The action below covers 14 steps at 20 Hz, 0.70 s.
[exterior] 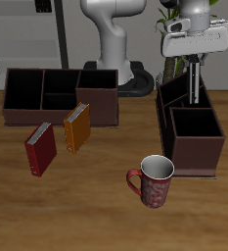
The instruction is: Place the striped book into the left desk caddy's back compartment
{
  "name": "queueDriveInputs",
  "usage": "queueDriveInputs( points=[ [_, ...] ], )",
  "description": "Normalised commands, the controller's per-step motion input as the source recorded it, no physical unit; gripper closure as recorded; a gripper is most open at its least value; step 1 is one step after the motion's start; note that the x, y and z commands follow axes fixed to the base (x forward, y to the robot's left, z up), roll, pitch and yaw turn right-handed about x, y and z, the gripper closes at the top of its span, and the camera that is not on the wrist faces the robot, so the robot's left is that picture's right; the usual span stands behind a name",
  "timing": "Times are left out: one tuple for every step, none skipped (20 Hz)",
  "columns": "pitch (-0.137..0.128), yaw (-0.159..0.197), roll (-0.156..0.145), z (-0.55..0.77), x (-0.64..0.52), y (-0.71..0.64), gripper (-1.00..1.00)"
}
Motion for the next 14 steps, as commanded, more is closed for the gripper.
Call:
queueDriveInputs(
  points=[
    [0.021, -0.025, -0.003, -0.08, 0.14, -0.04, 1.00],
    [0.044, -0.039, 0.016, -0.14, 0.07, 0.05, 1.00],
    [0.003, 0.012, 0.005, -0.04, -0.06, 0.03, 1.00],
    [-0.005, -0.019, -0.032, -0.09, 0.22, -0.03, 1.00],
    [0.018, -0.014, 0.005, -0.06, -0.01, 0.02, 1.00],
    [0.013, 0.013, 0.012, -0.10, 0.09, 0.05, 1.00],
    [0.036, -0.001, -0.005, -0.17, 0.10, 0.07, 1.00],
    [0.022, 0.038, 0.027, -0.19, 0.13, 0.17, 1.00],
    [0.025, 0.003, 0.005, -0.17, 0.10, 0.08, 1.00],
    [0.032, -0.009, 0.032, -0.14, 0.12, 0.13, 1.00],
    [0.011, 0.018, 0.024, -0.10, 0.02, 0.05, 1.00],
    [0.019, -0.017, -0.021, -0.12, -0.03, -0.01, 1.00],
    [0.014, 0.021, 0.037, -0.16, 0.05, 0.12, 1.00],
    [0.000, 0.000, 0.000, 0.00, 0.00, 0.00, 1.00]
  ],
)
